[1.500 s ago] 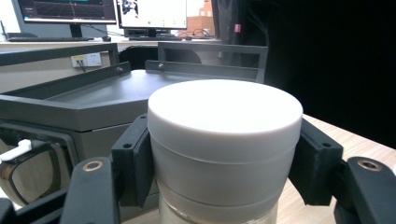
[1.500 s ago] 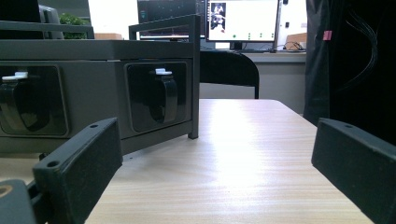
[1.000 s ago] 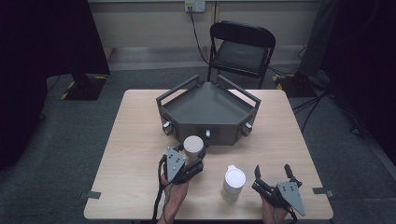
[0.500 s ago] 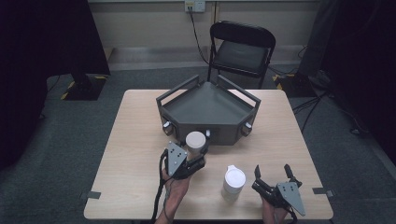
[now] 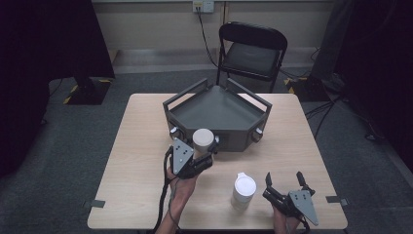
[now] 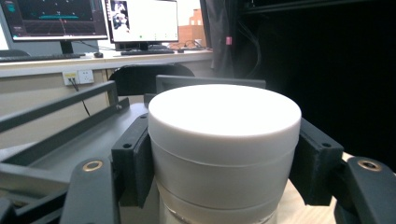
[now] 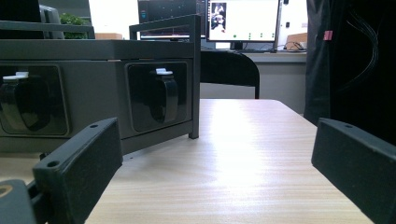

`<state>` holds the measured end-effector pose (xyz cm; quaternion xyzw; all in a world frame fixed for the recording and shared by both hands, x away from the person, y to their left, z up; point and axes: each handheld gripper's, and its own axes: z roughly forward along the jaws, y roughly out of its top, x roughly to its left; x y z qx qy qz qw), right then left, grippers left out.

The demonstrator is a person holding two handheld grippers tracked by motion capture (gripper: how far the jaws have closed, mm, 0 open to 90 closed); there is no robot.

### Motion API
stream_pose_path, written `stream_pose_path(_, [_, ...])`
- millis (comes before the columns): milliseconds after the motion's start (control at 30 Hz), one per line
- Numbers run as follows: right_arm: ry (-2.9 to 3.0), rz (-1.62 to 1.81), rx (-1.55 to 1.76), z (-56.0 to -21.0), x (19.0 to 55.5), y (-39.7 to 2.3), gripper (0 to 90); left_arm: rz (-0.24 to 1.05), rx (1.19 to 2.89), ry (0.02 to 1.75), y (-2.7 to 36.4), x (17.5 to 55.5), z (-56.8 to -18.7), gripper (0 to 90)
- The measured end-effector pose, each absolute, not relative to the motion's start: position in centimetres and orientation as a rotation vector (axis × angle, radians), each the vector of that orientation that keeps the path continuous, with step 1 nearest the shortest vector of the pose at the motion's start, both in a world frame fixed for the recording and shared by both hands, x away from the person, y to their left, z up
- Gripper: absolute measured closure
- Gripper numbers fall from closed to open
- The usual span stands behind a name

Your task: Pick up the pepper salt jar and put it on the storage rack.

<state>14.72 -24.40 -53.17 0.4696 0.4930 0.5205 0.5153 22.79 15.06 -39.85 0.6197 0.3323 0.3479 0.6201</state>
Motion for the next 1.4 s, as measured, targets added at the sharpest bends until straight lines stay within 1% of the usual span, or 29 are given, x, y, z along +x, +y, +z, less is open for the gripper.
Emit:
stream_pose_path(233, [1.184,1.25,1.127,-53.2,14.7,-24.4,0.7,0.798,1.421,0.764,15.0,23.5,-38.7,34.1])
stream_pose_path(500, [1.186,1.252,1.125,-53.2,14.7,-24.4,0.7,0.839,1.407,0.772,15.0,24.3,-37.0,34.1])
stream_pose_path(733, [1.188,1.255,1.124,-53.2,14.7,-24.5,0.7,0.842,1.4,0.785,15.0,25.2,-35.6,34.1])
stream_pose_path(1000, [1.187,1.253,1.126,-53.2,14.7,-24.4,0.7,0.86,1.382,0.815,14.3,25.9,-34.2,34.1])
stream_pose_path(1200, [1.187,1.253,1.125,-53.2,14.7,-24.5,0.7,0.856,1.364,0.85,13.7,27.2,-33.1,34.2])
stream_pose_path(1400, [1.189,1.255,1.125,-53.2,14.7,-24.5,0.7,0.85,1.382,0.849,13.6,28.6,-32.2,34.1])
